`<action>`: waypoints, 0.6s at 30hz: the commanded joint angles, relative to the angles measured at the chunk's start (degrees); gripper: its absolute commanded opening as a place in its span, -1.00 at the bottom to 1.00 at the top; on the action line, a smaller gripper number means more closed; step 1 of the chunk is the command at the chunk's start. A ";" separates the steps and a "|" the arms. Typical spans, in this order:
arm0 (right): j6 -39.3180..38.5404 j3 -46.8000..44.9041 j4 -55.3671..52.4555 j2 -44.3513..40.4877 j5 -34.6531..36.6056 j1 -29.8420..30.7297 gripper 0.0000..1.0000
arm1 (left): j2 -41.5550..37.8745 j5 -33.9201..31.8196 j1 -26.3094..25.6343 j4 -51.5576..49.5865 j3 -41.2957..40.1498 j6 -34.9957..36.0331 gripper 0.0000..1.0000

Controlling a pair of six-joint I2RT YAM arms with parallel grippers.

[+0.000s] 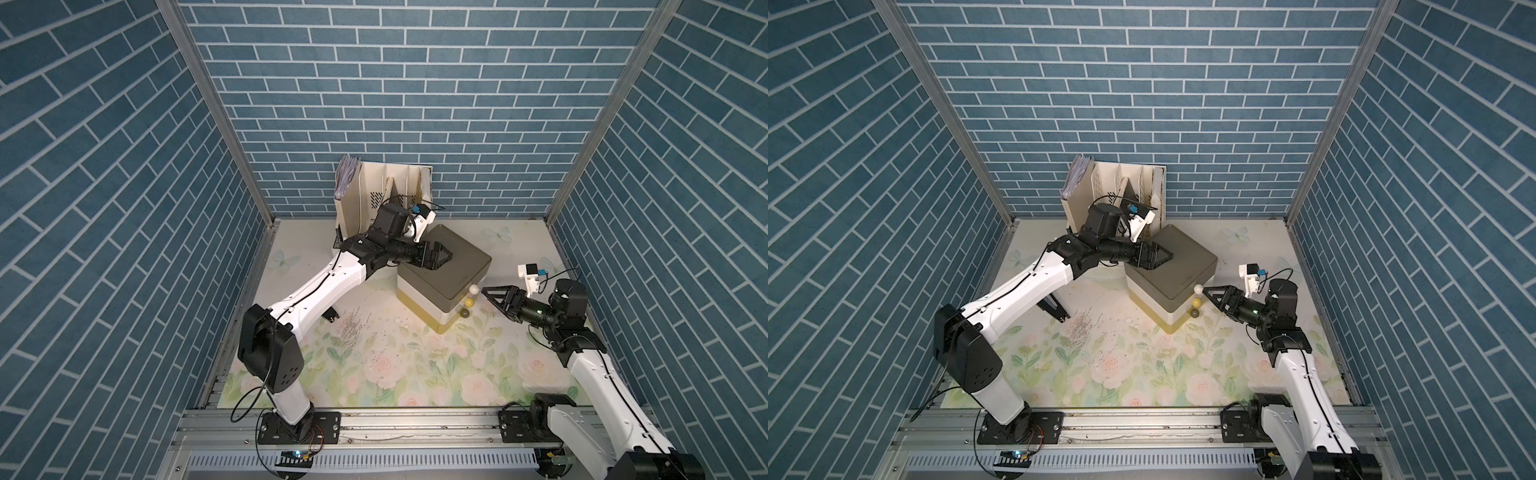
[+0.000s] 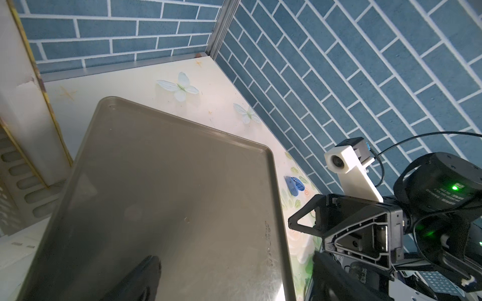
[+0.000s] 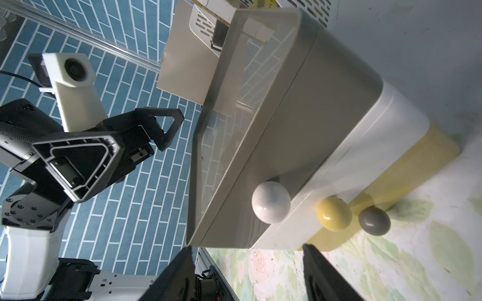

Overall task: Take the keys out of the drawer
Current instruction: Open the drawer in the storage box.

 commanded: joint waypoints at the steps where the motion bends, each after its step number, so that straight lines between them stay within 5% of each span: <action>1: 1.59 -1.27 3.03 -0.12 -1.28 -0.16 0.36 | 1.40 -1.68 -0.94 -1.49 1.14 1.74 0.91; 18: 5.89 -4.55 10.92 0.73 -3.90 -0.03 0.36 | 4.05 -3.09 -2.54 -3.61 1.53 3.54 0.92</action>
